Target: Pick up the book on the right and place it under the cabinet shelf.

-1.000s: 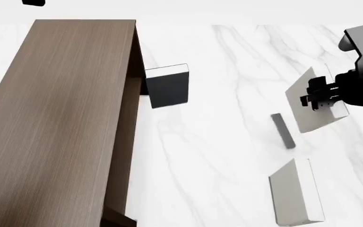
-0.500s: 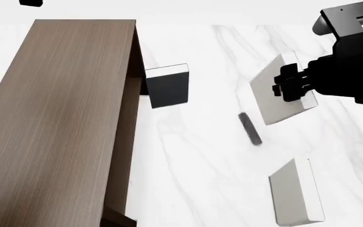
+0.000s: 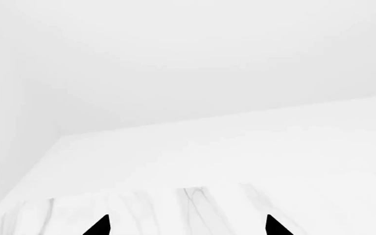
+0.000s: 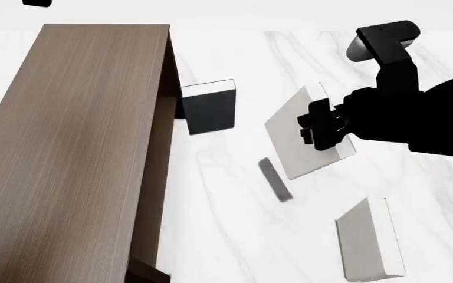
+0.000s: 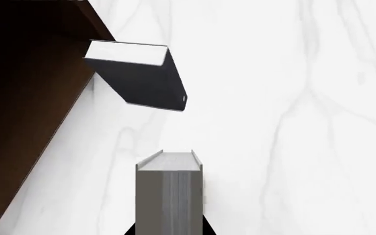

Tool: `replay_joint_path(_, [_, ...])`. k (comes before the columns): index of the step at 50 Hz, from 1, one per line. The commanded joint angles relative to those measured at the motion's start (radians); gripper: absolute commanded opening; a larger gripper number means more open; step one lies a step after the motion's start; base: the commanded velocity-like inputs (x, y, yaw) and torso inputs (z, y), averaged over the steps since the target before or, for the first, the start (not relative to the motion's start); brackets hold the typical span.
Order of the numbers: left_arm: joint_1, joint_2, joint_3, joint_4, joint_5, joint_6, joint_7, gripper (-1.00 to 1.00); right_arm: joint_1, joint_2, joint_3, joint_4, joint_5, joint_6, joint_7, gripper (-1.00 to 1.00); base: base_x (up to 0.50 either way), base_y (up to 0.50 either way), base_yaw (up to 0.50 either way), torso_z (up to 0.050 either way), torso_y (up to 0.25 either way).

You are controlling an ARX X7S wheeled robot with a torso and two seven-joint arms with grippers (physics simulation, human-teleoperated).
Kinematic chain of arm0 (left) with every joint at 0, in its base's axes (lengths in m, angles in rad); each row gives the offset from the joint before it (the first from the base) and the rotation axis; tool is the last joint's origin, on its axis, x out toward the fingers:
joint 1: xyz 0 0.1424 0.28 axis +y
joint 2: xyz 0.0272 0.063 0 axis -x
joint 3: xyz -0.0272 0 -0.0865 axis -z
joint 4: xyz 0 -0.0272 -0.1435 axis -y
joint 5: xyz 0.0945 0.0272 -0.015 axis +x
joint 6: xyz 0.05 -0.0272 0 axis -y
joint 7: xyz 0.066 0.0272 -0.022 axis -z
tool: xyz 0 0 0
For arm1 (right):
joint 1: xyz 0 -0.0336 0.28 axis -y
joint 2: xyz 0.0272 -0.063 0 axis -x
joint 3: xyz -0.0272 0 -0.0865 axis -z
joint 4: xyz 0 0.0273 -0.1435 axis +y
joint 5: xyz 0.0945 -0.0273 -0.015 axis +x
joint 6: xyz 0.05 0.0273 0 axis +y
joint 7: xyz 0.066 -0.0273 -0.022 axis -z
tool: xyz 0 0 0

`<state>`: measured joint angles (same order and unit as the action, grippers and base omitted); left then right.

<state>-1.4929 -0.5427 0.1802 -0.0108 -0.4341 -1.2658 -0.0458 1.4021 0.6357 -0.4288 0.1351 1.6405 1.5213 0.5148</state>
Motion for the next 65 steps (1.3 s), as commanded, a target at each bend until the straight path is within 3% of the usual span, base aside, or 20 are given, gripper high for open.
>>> replay_joint_path(1, [0.002, -0.004, -0.004, 0.004, -0.004, -0.002, -0.002, 1.00, -0.038, -0.025, -0.003, -0.051, 0.296, -0.066, 0.207, -1.00, 0.00, 0.00, 0.00, 0.000, 0.000])
replay_joint_path(26, [0.008, -0.018, -0.020, 0.023, -0.015, -0.016, -0.010, 1.00, -0.144, -0.129, -0.074, -0.169, 0.539, -0.283, 0.393, -1.00, 0.00, 0.00, 0.00, 0.001, 0.001])
replay_joint_path(54, [0.032, -0.028, -0.038, 0.036, -0.026, -0.012, -0.019, 1.00, -0.364, -0.167, -0.029, -0.249, 0.535, -0.507, 0.460, -1.00, 0.00, 0.00, 0.00, 0.000, 0.001])
replay_joint_path(65, [0.025, -0.027, -0.034, 0.034, -0.028, -0.014, -0.020, 1.00, -0.376, -0.193, -0.018, -0.246, 0.554, -0.558, 0.465, -1.00, 0.00, 0.00, 0.00, 0.001, 0.002])
